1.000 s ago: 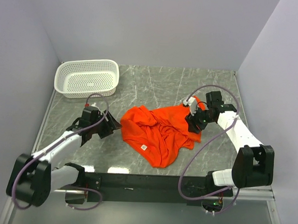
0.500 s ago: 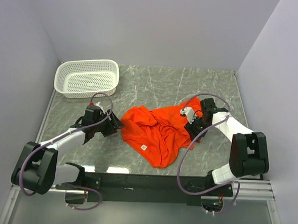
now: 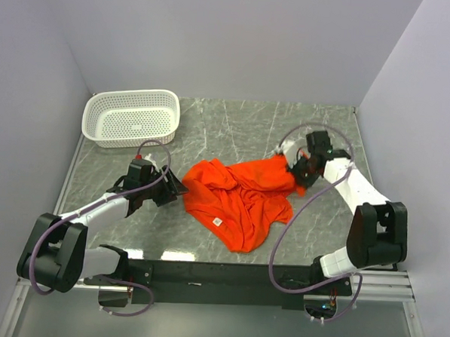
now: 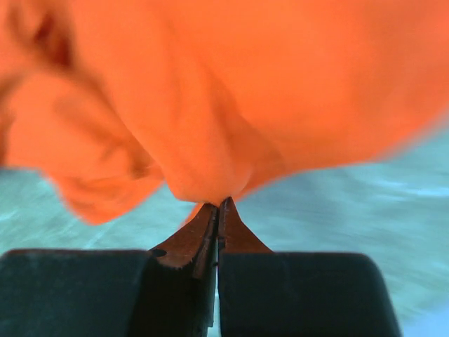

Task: Fold and stack the t-shirts
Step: Flatten the tshirt out

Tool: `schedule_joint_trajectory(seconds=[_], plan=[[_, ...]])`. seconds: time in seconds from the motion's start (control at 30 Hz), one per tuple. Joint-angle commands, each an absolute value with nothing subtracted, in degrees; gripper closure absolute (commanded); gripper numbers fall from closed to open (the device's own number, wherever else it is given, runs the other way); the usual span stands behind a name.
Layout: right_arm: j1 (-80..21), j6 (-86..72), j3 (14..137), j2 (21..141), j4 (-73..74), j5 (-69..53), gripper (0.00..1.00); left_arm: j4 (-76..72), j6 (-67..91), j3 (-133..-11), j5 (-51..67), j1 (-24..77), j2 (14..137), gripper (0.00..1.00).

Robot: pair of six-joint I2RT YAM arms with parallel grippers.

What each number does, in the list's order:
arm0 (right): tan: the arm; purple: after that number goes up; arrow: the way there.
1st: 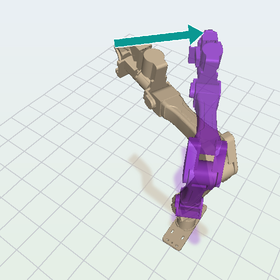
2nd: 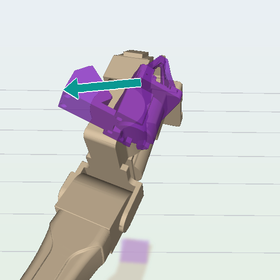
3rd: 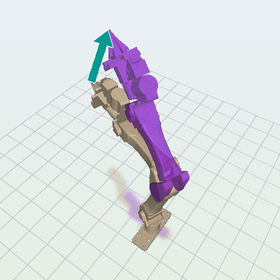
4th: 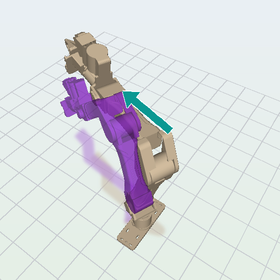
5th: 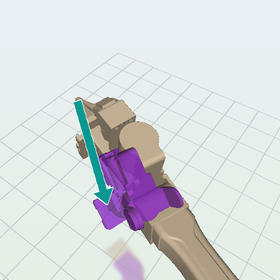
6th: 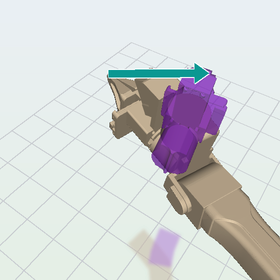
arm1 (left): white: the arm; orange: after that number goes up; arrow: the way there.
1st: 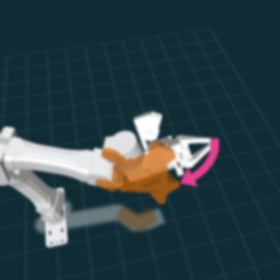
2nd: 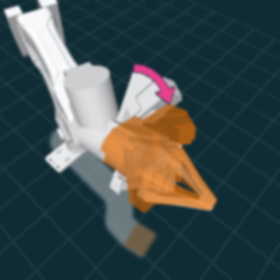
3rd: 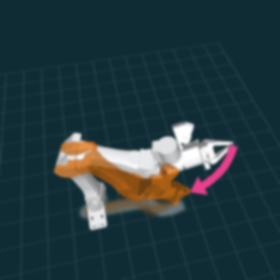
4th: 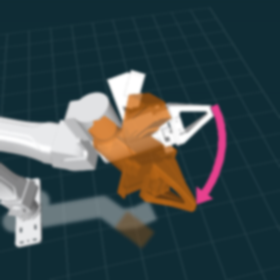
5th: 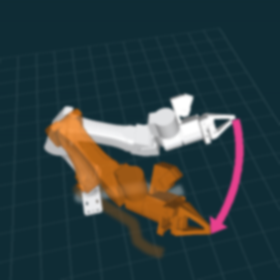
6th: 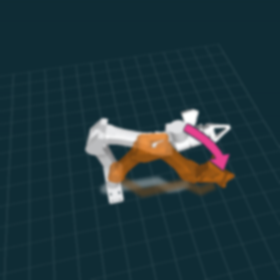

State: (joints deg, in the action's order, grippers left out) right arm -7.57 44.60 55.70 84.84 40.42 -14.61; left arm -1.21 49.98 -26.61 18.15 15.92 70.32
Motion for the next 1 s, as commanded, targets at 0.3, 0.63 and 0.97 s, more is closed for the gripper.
schedule_joint_trajectory(seconds=[0.3, 0.63, 0.97], plan=[[-6.68, 38.24, 84.36, 93.42, 34.55, -6.59, 1.00, -2.55, 44.12, -32.60, 18.02, 15.73, 74.26, 0.38], [-6.59, 33.23, 88.50, 95.71, 25.93, -0.79, 1.00, -1.50, 40.09, -37.79, 18.28, 15.73, 79.19, 0.42], [-6.68, 30.67, 94.48, 99.75, 27.33, -3.51, 1.00, -0.18, 31.29, -43.24, 22.05, 16.08, 77.25, 0.43]])
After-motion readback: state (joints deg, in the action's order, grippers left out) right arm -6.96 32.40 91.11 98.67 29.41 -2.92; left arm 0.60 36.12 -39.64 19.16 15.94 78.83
